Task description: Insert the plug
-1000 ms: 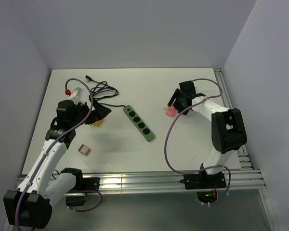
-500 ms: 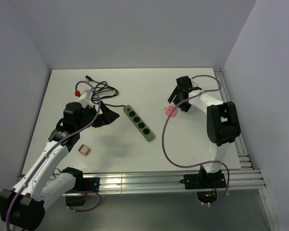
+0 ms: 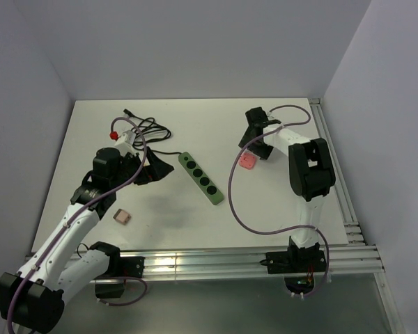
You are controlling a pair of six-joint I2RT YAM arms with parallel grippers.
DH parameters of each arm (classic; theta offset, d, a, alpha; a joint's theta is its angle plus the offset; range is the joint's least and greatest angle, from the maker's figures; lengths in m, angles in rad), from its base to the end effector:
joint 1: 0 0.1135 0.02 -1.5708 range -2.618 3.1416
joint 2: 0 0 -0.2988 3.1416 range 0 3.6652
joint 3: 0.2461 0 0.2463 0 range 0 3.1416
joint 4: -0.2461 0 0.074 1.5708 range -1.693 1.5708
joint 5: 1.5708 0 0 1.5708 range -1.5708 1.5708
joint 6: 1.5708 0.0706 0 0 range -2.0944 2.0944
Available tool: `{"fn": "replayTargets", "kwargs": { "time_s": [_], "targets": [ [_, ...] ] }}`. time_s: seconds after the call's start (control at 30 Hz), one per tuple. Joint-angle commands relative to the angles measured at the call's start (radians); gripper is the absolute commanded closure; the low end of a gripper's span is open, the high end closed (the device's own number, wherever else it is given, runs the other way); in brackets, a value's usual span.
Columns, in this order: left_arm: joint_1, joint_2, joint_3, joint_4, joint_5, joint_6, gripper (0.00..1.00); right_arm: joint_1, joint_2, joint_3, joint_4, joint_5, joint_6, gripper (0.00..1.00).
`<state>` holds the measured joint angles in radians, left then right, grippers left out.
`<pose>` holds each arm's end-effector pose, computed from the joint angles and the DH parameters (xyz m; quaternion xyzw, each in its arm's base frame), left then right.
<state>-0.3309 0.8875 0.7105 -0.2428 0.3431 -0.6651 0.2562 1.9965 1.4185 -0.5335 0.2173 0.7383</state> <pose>0.1865 -0.0892 0.3050 -0.0459 0.8305 -0.3820 0.4027 0.4291 0.0967 0.1773 0.2551 0.9341 0.0151 0.2493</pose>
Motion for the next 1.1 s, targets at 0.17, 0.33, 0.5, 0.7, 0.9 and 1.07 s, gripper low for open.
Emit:
{"fn": "replayTargets", "kwargs": {
  "time_s": [0.17, 0.33, 0.5, 0.7, 0.9, 1.07],
  "targets": [
    [-0.003, 0.014, 0.049, 0.023, 0.02, 0.022, 0.0, 0.029, 0.015, 0.023, -0.042, 0.076, -0.019, 0.19],
    [-0.003, 0.019, 0.047, 0.027, 0.02, 0.024, 0.01, 0.034, 0.035, 0.04, -0.06, 0.074, -0.028, 0.2],
    [-0.003, 0.024, 0.043, 0.033, 0.025, 0.022, 0.0, 0.049, 0.047, 0.043, -0.068, 0.09, -0.033, 0.2],
    [-0.003, 0.022, 0.043, 0.025, 0.027, 0.021, 0.01, 0.058, 0.076, 0.089, -0.128, 0.097, -0.04, 0.21],
    [-0.003, 0.021, 0.049, 0.017, 0.025, 0.021, 0.0, 0.071, 0.047, 0.047, -0.097, 0.083, -0.028, 0.23],
    [-0.003, 0.025, 0.044, 0.022, 0.043, 0.022, 0.01, 0.074, 0.035, 0.025, -0.094, 0.044, -0.039, 0.23]
  ]
}}
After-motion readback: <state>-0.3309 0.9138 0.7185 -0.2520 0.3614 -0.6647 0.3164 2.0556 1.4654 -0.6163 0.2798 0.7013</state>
